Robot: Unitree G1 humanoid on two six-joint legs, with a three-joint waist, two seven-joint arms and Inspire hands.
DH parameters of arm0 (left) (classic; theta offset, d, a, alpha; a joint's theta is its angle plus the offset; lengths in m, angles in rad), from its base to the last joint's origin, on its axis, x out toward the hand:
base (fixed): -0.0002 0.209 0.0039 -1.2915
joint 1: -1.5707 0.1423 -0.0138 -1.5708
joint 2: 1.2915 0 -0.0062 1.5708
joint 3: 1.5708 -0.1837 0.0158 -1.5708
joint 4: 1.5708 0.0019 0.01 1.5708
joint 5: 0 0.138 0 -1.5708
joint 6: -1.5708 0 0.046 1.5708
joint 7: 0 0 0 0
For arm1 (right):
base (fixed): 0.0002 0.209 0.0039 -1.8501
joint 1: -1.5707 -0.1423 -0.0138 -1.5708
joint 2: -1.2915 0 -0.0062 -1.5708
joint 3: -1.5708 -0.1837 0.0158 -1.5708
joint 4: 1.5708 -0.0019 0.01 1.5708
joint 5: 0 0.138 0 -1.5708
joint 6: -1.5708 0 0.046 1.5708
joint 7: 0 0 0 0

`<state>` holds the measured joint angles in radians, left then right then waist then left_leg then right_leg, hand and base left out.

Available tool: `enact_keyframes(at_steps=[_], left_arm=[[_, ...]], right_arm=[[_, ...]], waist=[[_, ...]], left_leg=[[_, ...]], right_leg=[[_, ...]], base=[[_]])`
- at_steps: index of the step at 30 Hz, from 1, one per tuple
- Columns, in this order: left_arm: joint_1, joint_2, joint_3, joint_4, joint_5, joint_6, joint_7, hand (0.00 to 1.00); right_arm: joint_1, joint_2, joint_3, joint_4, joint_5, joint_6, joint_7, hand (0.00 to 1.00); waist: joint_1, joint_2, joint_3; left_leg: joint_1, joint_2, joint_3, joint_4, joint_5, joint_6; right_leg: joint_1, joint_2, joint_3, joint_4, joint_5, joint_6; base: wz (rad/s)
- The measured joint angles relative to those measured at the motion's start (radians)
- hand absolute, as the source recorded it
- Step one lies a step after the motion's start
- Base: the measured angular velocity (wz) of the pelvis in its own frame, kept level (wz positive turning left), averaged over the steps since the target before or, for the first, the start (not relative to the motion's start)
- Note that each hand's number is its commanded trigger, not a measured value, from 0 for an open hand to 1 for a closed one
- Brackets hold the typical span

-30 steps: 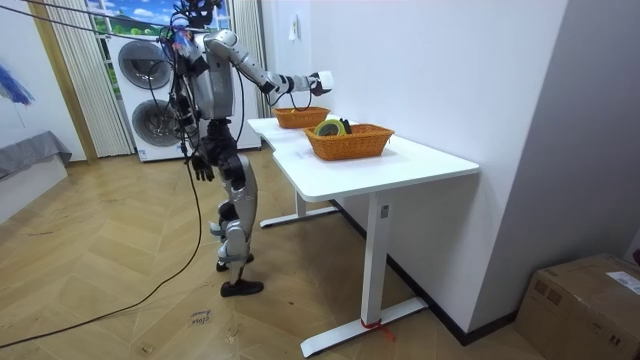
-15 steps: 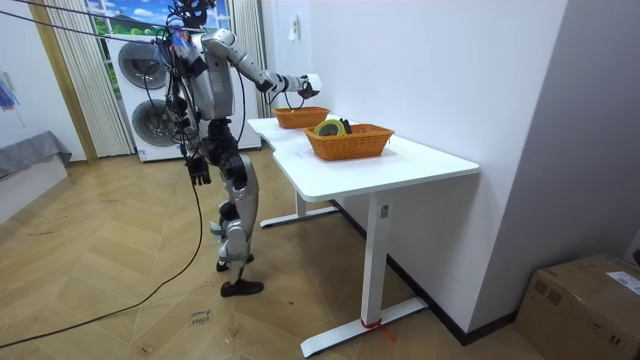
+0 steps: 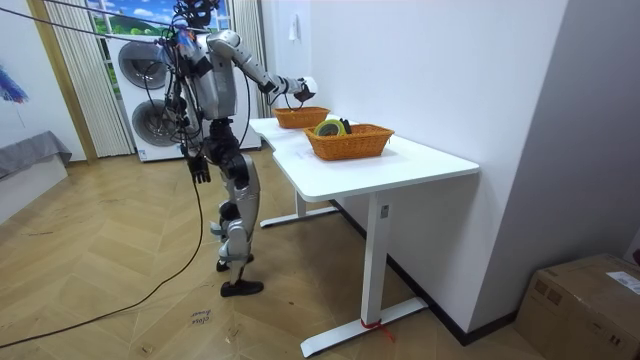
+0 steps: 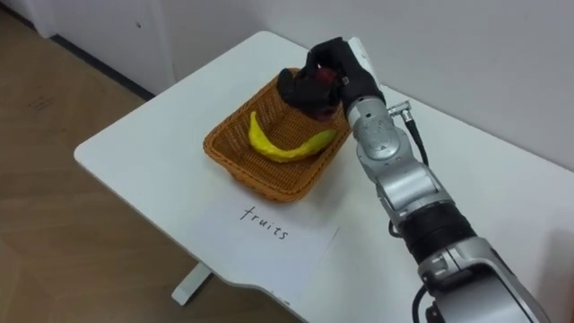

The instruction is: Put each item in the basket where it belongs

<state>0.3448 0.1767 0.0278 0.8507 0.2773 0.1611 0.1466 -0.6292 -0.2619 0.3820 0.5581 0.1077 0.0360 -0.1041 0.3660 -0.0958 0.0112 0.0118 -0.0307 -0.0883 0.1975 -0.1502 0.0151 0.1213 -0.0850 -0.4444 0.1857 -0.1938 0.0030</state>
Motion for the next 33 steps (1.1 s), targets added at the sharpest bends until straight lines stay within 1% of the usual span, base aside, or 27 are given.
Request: enact_keyframes(at_steps=[4, 6, 10, 11, 12, 13, 14, 15, 16, 17, 18, 19, 22, 23, 24, 26, 27, 33], left_arm=[[0.001, 0.000, 0.002, -0.006, 0.000, 0.000, 0.000, 0.00], [0.001, 0.000, 0.002, -0.006, 0.000, 0.000, 0.000, 0.00], [0.002, -0.001, 0.002, -0.006, 0.000, 0.000, -0.002, 0.00], [0.001, -0.001, 0.002, -0.006, 0.000, 0.000, -0.002, 0.00], [0.002, -0.001, 0.002, -0.006, 0.000, 0.000, -0.002, 0.00], [0.001, -0.001, 0.002, -0.006, 0.000, 0.000, -0.002, 0.00], [0.001, -0.001, 0.002, -0.006, 0.000, 0.000, -0.002, 0.00], [0.002, -0.001, 0.002, -0.006, 0.000, 0.000, -0.002, 0.00], [0.003, -0.001, 0.002, -0.006, 0.000, 0.001, -0.002, 0.00], [0.003, -0.001, 0.001, -0.006, 0.000, 0.001, -0.002, 0.00], [0.003, -0.001, 0.001, -0.006, 0.000, 0.001, -0.002, 0.00], [0.003, -0.001, 0.000, -0.006, 0.000, 0.001, -0.002, 0.00], [0.003, -0.001, 0.000, -0.007, 0.000, 0.001, -0.002, 0.00], [0.003, -0.001, 0.000, -0.007, 0.000, 0.001, -0.002, 0.00], [0.003, -0.001, 0.000, -0.007, -0.001, 0.001, -0.002, 0.00], [0.003, -0.001, 0.000, -0.012, -0.001, 0.000, -0.002, 0.00], [0.003, -0.001, 0.000, -0.012, 0.000, 0.000, -0.002, 0.00], [0.004, -0.003, 0.000, -0.012, 0.000, -0.002, -0.002, 0.00]], right_arm=[[0.000, 0.004, 0.012, -0.019, -0.001, 0.000, 0.021, 1.00], [0.000, 0.004, 0.030, -0.024, -0.001, 0.000, 0.025, 1.00], [0.002, 0.004, 0.038, -0.024, -0.001, 0.000, 0.053, 1.00], [0.002, 0.004, 0.038, -0.024, -0.001, 0.000, 0.057, 0.89], [0.002, 0.004, 0.038, -0.024, -0.002, 0.000, 0.060, 0.74], [0.002, 0.004, 0.038, -0.024, -0.004, 0.000, 0.064, 0.71], [0.002, 0.004, 0.038, -0.024, -0.005, 0.000, 0.066, 0.57], [0.002, 0.004, 0.038, -0.024, -0.006, 0.000, 0.068, 0.50], [0.002, 0.004, 0.038, -0.024, -0.009, 0.000, 0.073, 0.22], [0.002, 0.004, 0.038, -0.024, -0.009, 0.000, 0.075, 0.11], [0.002, 0.004, 0.038, -0.024, -0.009, 0.000, 0.075, 0.09], [0.002, 0.004, 0.038, -0.024, -0.009, 0.000, 0.075, 0.00], [0.002, 0.004, 0.038, -0.024, -0.009, 0.000, 0.075, 0.00], [0.002, 0.004, 0.038, -0.024, -0.007, 0.000, 0.075, 0.00], [0.002, 0.004, 0.038, -0.024, -0.003, 0.000, 0.075, 0.00], [0.002, 0.004, 0.038, -0.023, 0.004, 0.000, 0.074, 0.00], [0.002, 0.004, 0.038, -0.023, 0.003, 0.000, 0.074, 0.00], [0.002, 0.003, 0.037, -0.023, 0.003, 0.000, 0.074, 0.00]], waist=[[0.004, 0.001, -0.0001], [0.005, 0.004, 0.0015], [0.017, 0.004, 0.0019], [0.020, 0.005, 0.0023], [0.022, 0.005, 0.0021], [0.025, 0.005, 0.0025], [0.026, 0.004, 0.0021], [0.026, 0.004, 0.0017], [0.026, 0.004, 0.0018], [0.026, 0.005, 0.0024], [0.026, 0.005, 0.0022], [0.026, 0.005, 0.0022], [0.024, 0.004, 0.0021], [0.023, 0.003, 0.0011], [0.023, -0.001, -0.0015], [0.021, 0.000, -0.0012], [0.021, 0.002, 0.0003], [0.020, 0.001, 0.0001]], left_leg=[[-0.001, -0.001, -0.002, 0.000, 0.000, 0.000], [0.000, -0.001, -0.004, 0.000, 0.000, 0.000], [0.000, -0.001, -0.004, 0.001, 0.000, 0.001], [0.000, -0.001, -0.004, 0.001, 0.000, 0.001], [0.000, -0.001, -0.004, 0.000, 0.000, 0.001], [-0.002, -0.001, -0.004, 0.000, 0.000, 0.001], [-0.002, -0.001, -0.004, 0.000, -0.001, 0.001], [-0.002, -0.001, -0.004, 0.000, -0.001, 0.001], [-0.002, -0.001, -0.004, 0.000, -0.001, 0.001], [-0.003, -0.001, -0.004, 0.000, -0.001, 0.001], [-0.004, -0.001, -0.004, 0.001, -0.001, 0.001], [-0.004, -0.001, -0.004, 0.001, -0.001, 0.001], [-0.006, -0.002, -0.005, 0.002, -0.001, 0.001], [-0.006, -0.003, -0.006, 0.005, -0.001, 0.001], [-0.005, -0.003, -0.006, 0.006, 0.000, 0.001], [0.000, -0.003, -0.005, 0.007, 0.000, 0.001], [0.000, -0.003, -0.006, 0.007, 0.000, 0.001], [0.001, -0.003, -0.006, 0.004, 0.000, 0.001]], right_leg=[[0.000, 0.002, -0.001, 0.001, 0.000, 0.000], [0.002, 0.003, -0.003, 0.001, 0.000, 0.000], [0.002, 0.003, -0.003, 0.001, 0.000, 0.001], [0.002, 0.001, -0.003, 0.001, 0.000, 0.001], [0.002, 0.001, -0.004, 0.001, 0.000, 0.001], [0.001, 0.000, -0.005, 0.001, 0.000, 0.001], [0.001, 0.000, -0.005, 0.001, 0.000, 0.001], [0.001, 0.000, -0.005, 0.001, 0.000, 0.001], [0.001, 0.000, -0.005, 0.001, 0.000, 0.001], [0.001, 0.000, -0.008, 0.001, 0.000, 0.001], [0.001, 0.000, -0.010, 0.001, 0.000, 0.001], [0.001, 0.000, -0.011, 0.001, 0.000, 0.001], [0.001, 0.000, -0.012, 0.000, 0.000, 0.001], [0.002, 0.000, -0.013, 0.000, 0.000, 0.001], [0.003, 0.000, -0.013, 0.000, 0.000, 0.001], [0.009, 0.001, -0.014, -0.001, 0.000, 0.001], [0.010, 0.001, -0.014, -0.001, 0.000, 0.001], [0.011, 0.000, -0.014, 0.000, 0.000, 0.002]], base=[[0.00], [0.02], [0.00], [0.00], [0.00], [0.00], [0.00], [0.00], [0.00], [0.00], [0.00], [0.00], [0.00], [0.00], [0.04], [0.00], [0.00], [0.00]])
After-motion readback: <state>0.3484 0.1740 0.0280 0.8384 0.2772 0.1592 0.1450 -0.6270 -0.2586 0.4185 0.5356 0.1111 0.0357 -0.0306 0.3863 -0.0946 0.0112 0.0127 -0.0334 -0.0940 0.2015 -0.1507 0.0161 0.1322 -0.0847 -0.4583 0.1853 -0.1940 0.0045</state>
